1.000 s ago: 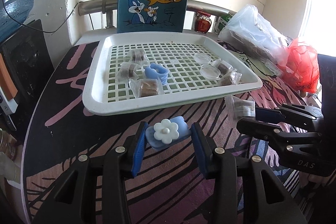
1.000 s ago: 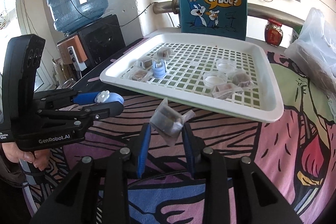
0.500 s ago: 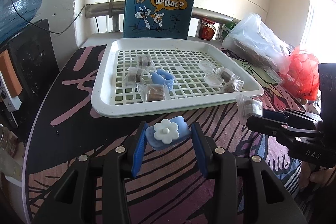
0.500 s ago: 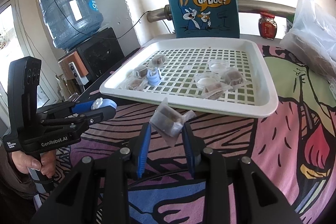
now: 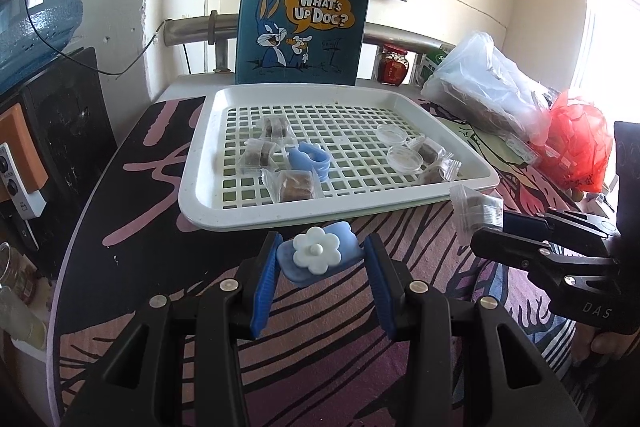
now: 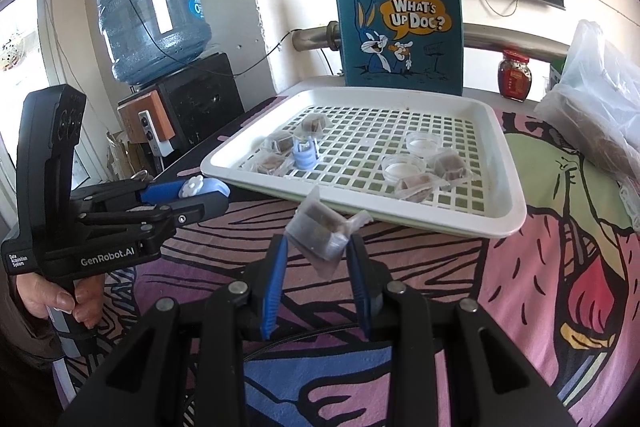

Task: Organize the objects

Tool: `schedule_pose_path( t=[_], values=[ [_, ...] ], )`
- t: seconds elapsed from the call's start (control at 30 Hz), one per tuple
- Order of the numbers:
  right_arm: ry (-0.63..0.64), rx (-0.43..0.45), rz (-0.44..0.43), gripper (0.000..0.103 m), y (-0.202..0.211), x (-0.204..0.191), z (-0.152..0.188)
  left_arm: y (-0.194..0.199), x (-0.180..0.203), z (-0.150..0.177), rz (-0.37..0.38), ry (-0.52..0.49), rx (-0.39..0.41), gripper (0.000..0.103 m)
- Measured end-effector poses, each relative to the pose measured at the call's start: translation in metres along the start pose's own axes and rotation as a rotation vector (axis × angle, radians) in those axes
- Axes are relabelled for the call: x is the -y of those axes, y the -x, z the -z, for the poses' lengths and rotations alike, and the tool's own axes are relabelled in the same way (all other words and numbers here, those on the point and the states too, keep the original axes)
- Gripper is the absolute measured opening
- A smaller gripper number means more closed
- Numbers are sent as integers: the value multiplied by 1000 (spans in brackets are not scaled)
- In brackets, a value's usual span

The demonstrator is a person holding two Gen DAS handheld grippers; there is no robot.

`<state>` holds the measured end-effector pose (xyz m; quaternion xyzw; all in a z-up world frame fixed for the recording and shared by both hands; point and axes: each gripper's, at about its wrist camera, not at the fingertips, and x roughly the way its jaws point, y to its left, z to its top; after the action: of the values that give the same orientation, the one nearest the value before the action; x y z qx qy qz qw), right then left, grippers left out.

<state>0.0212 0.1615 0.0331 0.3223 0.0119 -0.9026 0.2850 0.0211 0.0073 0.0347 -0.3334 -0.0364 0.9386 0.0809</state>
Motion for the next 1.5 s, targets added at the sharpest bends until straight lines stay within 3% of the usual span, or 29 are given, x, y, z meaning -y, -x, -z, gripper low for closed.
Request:
schedule_pose_path(
  t=[1.5],
  values=[
    [-14, -3, -2, 30, 0, 3, 0, -2, -1, 0, 5, 6, -3, 41]
  ],
)
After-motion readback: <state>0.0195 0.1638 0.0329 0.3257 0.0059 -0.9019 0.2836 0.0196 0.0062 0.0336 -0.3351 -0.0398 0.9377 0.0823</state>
